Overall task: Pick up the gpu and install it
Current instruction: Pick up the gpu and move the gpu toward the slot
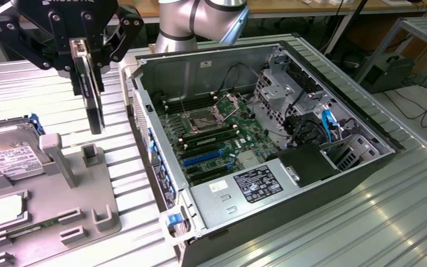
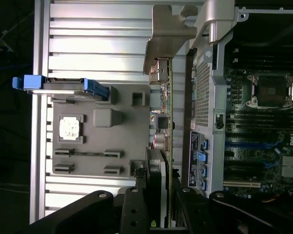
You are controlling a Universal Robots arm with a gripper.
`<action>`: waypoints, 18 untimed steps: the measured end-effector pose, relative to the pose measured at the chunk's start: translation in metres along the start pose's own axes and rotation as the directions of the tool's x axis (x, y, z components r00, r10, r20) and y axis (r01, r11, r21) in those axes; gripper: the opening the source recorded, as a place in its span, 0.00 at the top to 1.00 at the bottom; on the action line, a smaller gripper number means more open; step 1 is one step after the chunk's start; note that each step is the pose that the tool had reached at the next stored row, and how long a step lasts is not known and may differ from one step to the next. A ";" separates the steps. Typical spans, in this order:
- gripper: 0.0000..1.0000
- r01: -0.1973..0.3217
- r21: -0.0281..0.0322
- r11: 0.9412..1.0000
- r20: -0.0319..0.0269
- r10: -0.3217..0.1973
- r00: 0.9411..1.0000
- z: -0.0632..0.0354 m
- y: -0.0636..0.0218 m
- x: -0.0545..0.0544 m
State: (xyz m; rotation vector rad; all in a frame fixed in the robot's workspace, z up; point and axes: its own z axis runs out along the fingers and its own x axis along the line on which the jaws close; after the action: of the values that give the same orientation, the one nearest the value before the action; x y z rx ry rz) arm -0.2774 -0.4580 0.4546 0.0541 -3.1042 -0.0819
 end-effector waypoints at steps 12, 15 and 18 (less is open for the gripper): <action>0.72 0.021 0.002 1.000 0.019 -0.021 1.000 0.0007 0.0001 -0.005; 0.72 0.022 0.002 1.000 0.025 -0.022 0.999 0.0009 0.0000 -0.008; 0.72 0.022 0.002 1.000 0.026 -0.022 0.999 0.0010 -0.0001 -0.011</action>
State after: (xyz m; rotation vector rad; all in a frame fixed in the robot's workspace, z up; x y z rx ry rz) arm -0.2662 -0.4577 0.4532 0.0884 -3.1301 -0.0810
